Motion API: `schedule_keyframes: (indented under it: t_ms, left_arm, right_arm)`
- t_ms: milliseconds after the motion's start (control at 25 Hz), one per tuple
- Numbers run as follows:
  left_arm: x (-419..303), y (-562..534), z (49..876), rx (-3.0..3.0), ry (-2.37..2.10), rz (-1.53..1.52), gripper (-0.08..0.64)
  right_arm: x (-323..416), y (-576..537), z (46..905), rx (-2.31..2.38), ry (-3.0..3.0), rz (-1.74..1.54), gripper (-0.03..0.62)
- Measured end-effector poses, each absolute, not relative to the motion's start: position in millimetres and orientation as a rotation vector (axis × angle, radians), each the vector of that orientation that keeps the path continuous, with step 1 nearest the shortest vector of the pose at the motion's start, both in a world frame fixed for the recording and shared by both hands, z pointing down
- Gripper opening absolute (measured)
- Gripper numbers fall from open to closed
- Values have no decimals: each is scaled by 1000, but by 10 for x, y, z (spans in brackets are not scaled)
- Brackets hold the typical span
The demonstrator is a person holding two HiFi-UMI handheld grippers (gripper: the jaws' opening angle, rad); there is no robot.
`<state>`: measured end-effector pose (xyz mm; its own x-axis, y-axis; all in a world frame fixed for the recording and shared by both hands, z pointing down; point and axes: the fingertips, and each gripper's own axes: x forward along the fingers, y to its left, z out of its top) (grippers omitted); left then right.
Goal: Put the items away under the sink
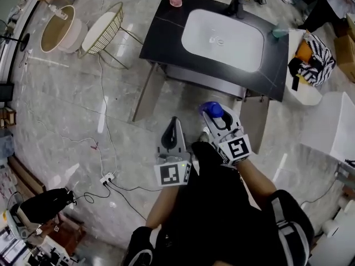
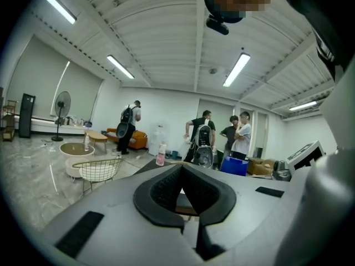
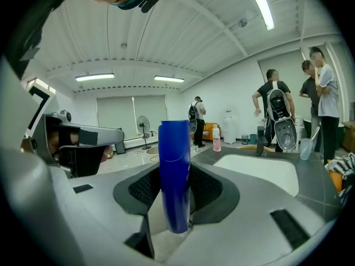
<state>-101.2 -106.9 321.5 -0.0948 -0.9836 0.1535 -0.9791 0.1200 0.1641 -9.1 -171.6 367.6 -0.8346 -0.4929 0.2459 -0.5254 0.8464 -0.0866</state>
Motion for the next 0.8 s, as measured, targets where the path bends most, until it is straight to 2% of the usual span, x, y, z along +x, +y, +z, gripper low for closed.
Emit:
schedule_keyframes:
  t_ms: [360,800]
  left_arm:
    - [-1336,-1617,4322,1960,-2127,-114,15]
    - [-1629,-1971,6009,1989,-2132,-159,15]
  right_arm:
    - [-468,-2212,4776,809,-2826,176,152]
    - [-711,-2623,6591,793,-2821,100,152]
